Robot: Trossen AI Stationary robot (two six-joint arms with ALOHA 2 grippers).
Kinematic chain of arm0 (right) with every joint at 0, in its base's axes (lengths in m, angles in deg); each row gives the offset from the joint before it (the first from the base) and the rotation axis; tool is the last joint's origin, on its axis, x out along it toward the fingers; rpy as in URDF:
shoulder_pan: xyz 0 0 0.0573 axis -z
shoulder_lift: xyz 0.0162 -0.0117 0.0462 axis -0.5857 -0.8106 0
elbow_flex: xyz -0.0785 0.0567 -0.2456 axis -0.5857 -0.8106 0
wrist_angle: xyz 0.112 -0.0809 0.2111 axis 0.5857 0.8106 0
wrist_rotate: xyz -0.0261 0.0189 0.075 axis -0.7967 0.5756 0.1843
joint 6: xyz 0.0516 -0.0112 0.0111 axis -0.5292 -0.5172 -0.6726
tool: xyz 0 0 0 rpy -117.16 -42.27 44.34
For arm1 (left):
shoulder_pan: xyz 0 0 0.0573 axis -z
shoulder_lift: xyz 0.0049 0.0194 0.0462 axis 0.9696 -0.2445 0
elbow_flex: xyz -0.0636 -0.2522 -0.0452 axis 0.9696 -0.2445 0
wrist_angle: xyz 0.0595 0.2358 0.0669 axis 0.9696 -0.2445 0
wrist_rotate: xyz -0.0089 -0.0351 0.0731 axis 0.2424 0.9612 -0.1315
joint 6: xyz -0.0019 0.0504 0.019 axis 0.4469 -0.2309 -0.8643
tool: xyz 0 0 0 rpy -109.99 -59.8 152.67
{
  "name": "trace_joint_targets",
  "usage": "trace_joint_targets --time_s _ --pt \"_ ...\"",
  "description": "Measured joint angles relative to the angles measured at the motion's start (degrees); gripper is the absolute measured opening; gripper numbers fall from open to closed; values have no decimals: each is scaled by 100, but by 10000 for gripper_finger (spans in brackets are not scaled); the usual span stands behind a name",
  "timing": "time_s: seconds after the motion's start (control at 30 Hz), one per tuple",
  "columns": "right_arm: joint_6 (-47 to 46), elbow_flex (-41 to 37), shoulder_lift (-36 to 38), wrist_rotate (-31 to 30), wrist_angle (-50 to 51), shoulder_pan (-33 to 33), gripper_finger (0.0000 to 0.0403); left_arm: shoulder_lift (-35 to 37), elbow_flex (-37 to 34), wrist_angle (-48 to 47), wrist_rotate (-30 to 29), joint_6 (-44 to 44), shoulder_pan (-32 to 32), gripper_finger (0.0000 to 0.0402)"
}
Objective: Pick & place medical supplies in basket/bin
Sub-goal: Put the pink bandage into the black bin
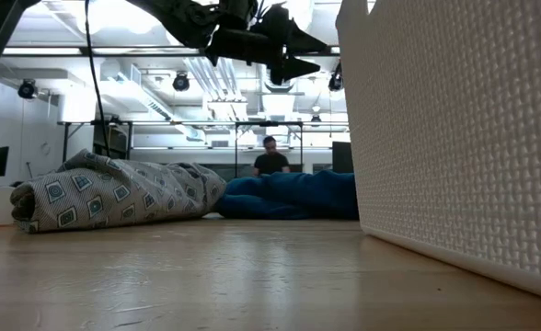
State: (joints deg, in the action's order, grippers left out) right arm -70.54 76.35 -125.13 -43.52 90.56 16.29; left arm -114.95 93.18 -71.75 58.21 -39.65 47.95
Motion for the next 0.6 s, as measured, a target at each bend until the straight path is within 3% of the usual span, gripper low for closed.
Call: trace_joint_targets --time_s 0.23,0.6 --pt "-308 -604 0 668 -277 -3 141 0 0 -1 0 0 2 386" --pt "-220 -962 0 157 -383 5 141 0 0 0 1 2 2 386"
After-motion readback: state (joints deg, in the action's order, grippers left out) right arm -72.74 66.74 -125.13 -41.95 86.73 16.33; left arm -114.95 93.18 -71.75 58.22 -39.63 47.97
